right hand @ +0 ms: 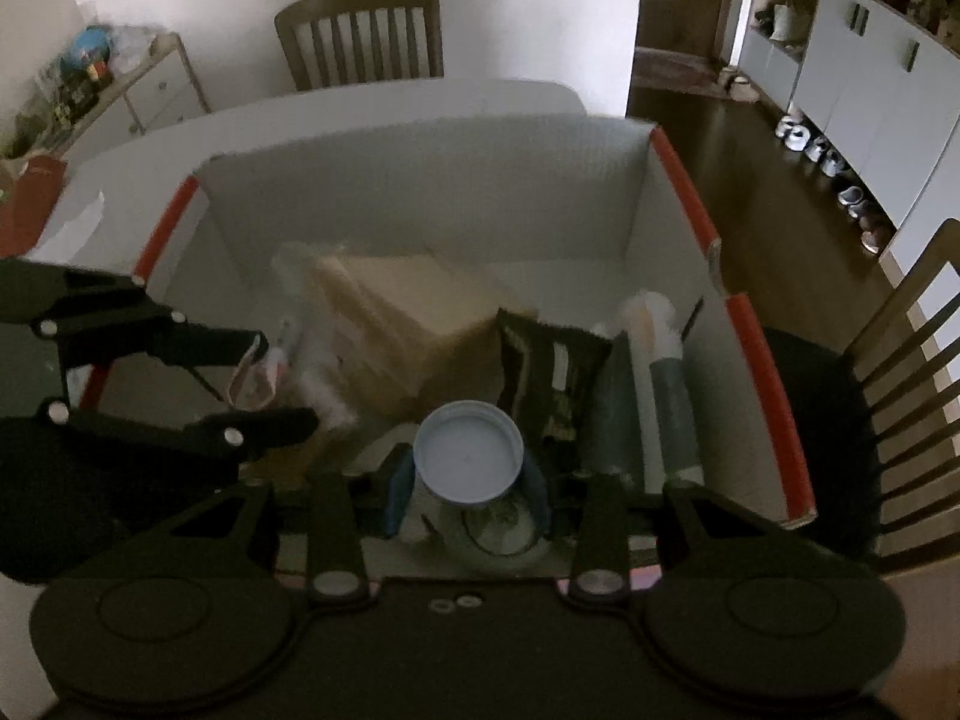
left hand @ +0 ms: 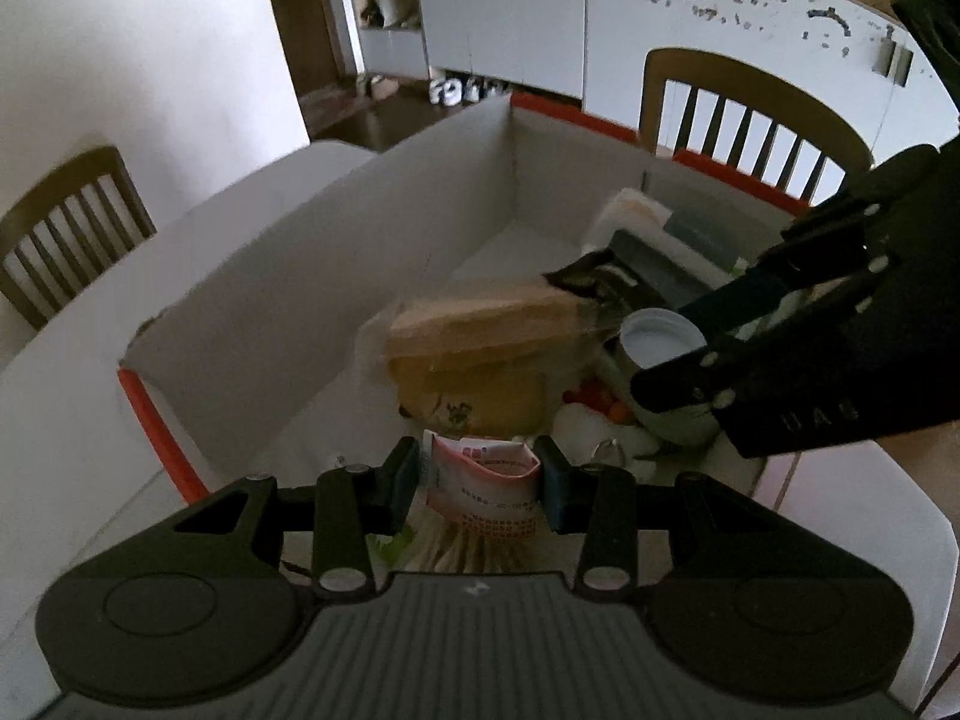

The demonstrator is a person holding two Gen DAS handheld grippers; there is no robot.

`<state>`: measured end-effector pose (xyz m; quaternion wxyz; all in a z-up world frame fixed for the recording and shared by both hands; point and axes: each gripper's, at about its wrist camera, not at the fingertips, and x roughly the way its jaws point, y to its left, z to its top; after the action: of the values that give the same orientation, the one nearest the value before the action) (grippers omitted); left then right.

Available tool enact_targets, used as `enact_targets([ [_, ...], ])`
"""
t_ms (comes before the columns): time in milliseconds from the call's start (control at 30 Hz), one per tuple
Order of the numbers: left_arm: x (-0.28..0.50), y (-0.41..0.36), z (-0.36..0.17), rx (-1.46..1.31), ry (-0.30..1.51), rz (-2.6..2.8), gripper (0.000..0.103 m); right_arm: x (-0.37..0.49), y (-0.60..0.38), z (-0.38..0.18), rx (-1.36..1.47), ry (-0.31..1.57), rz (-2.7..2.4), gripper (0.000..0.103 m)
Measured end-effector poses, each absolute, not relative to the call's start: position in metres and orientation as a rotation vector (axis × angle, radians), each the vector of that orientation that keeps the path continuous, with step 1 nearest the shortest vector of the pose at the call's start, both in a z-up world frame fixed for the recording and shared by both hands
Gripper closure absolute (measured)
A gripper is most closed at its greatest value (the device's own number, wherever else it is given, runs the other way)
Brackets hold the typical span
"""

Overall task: Organize objects
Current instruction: 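Open both grippers to drop the paper packet and lid into the shoebox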

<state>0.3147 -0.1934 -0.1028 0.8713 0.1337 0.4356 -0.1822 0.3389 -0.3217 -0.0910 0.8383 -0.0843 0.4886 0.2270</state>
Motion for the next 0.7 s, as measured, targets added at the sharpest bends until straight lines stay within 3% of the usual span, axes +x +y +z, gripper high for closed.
enact_targets([
  [567, 0.339, -0.189, -0.117, 0.211, 1.058, -0.355, 0.062, 0.341, -0.314, -0.098, -0.215, 1.049, 0.491, 0.062],
  [700, 0.333, -0.189, -0.114, 0.204, 1.037, -0.373, 0.05, 0.335, -0.317, -0.093, -0.204, 1.041, 0.498, 0.059],
])
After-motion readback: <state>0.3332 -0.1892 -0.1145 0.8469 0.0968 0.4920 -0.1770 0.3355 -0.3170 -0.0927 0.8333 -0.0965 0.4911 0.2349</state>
